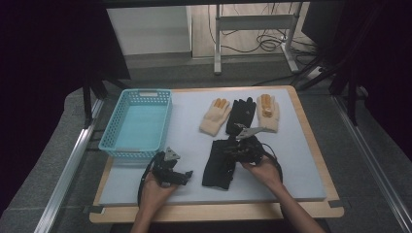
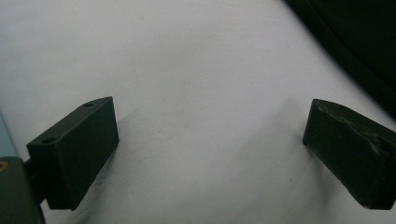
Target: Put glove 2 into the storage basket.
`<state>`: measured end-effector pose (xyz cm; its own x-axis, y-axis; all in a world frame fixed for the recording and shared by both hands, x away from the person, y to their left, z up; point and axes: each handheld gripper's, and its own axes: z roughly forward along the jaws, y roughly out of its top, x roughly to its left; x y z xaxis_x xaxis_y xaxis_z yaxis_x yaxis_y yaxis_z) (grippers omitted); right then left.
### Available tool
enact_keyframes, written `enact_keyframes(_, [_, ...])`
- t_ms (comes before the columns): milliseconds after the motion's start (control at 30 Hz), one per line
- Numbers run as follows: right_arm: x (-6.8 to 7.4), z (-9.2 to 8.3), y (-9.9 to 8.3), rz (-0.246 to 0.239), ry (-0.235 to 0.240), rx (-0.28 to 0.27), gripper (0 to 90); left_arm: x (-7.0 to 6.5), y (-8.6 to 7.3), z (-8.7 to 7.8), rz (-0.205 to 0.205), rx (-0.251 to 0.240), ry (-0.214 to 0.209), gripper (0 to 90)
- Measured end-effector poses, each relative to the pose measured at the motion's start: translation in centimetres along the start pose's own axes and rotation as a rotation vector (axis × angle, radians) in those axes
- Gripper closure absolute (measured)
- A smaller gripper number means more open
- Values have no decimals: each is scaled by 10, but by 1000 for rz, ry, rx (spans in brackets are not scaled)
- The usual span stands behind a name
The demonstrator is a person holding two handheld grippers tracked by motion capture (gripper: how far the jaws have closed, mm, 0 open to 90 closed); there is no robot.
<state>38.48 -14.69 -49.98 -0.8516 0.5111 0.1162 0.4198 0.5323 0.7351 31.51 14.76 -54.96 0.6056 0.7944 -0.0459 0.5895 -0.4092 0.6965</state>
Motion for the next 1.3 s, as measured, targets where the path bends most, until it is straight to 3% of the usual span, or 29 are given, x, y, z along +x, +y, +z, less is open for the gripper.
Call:
enact_keyframes(133, [24,24,10,-40,122,23,816,0,0,0,2,-1,1,37])
enact_keyframes(300, [48,54,10,-145,116,83,816,0,0,0,-2,-4,2,38])
enact_keyframes(400, [51,61,7,-155,108,88,823,0,0,0,-2,-4,1,38])
enact_keyframes(567, [55,52,2,-192,97,102,869,0,0,0,-3,-3,2,38])
enact_keyframes(733, [51,39,-7,-166,117,93,875,0,0,0,-3,-3,1,37])
enact_keyframes(967, [51,34,-3,-164,110,108,848,0,0,0,-4,-4,1,38])
enact_keyframes(1167, [42,20,-14,-142,94,129,869,0,0,0,0,-1,1,37])
enact_keyframes(1300, [34,8,-23,-116,109,123,878,0,0,0,0,-1,1,38])
